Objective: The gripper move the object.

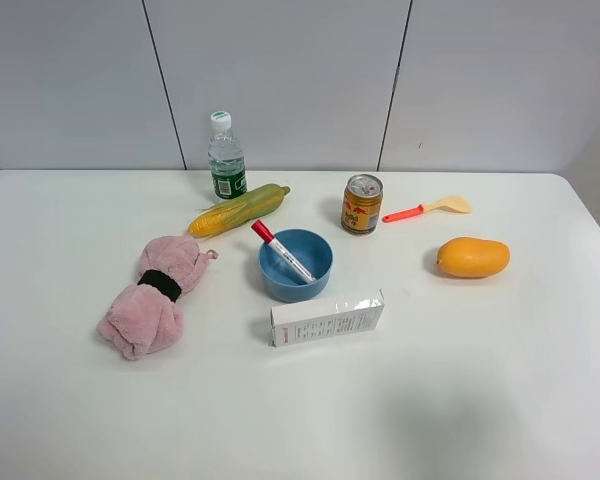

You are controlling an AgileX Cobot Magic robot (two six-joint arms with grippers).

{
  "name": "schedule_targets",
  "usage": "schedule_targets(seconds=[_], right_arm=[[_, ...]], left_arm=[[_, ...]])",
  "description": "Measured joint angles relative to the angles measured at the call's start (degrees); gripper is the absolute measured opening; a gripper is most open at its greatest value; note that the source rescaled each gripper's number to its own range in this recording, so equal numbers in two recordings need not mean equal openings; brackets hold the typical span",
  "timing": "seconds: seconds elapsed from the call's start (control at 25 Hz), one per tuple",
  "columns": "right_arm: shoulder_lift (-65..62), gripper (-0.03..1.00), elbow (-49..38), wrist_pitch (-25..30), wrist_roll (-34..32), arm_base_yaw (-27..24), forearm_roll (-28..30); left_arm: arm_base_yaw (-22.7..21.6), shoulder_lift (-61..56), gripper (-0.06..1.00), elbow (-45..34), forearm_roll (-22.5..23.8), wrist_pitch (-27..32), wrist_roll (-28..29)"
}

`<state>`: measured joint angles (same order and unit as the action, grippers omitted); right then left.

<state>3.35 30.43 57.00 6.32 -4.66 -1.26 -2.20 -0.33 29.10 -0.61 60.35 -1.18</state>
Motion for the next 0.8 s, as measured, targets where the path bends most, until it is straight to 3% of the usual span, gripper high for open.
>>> schedule_targets(seconds=[0.4,0.8], right_arm=[[-0.04,0.85,-1.39,3.64,-3.05,0.00,0.26],[-3.45,0.85,-1.67,3.82,-4.97,0.00,1.26]], left_arm=[[0.00,0.00,1.00,0.00,0.00,0.00,0.00],[0.00,0.00,1.00,0.00,0.00,0.00,0.00]])
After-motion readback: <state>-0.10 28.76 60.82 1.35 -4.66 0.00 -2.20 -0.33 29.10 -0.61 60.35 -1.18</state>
